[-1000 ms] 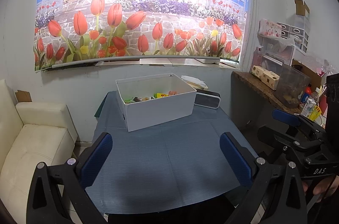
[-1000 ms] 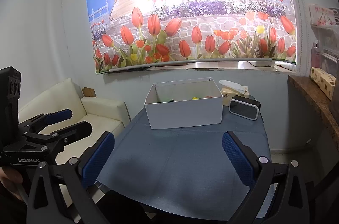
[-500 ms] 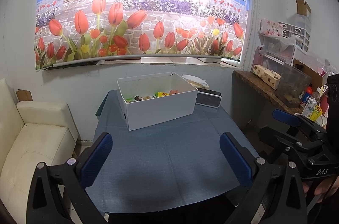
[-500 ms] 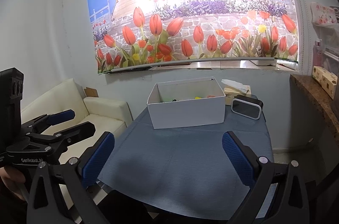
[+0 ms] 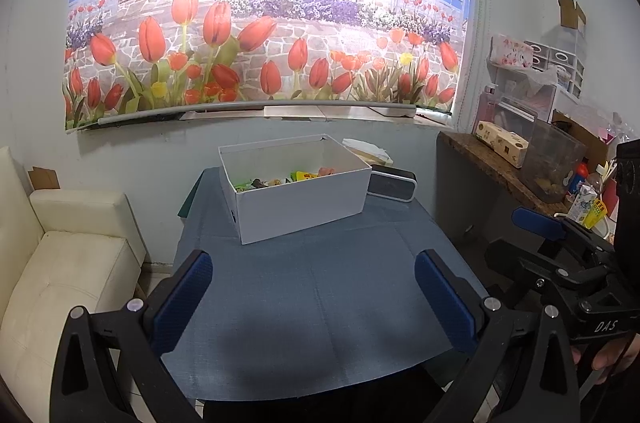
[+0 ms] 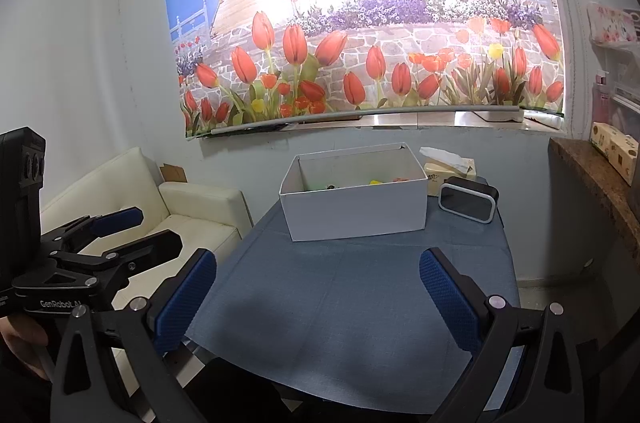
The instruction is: Organize snacks
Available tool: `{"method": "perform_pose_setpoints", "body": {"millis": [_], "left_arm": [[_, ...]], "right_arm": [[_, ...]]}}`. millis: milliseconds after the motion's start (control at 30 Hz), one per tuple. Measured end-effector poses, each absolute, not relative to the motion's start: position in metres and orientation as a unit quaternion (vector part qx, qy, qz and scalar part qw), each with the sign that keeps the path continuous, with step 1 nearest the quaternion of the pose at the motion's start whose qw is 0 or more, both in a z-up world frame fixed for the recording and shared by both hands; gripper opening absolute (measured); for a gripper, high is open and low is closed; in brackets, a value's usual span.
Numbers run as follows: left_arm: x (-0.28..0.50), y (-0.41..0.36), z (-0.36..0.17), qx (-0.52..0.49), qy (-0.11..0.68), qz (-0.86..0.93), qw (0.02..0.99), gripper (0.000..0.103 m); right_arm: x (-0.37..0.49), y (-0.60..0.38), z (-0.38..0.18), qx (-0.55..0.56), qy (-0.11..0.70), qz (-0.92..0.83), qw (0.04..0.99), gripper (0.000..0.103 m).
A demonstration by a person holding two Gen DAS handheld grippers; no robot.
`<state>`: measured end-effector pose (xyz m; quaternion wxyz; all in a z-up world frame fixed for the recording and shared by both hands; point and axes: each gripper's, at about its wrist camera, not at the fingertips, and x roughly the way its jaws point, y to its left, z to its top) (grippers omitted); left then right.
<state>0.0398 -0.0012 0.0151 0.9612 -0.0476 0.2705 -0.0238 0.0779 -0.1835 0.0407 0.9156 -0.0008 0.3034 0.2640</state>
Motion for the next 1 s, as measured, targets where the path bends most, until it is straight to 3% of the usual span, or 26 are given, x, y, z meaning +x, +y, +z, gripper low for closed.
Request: {"method": "perform_pose_setpoints", "body": {"millis": [1000], "left_arm": [[0.0365,-0.0034,0.0139,-0.051,0.267,-0.028,0.962,0.103]], "right_arm": [[0.0743,-0.1837,0.0385,0.000,0.304,0.264,0.915,0.103]]}}
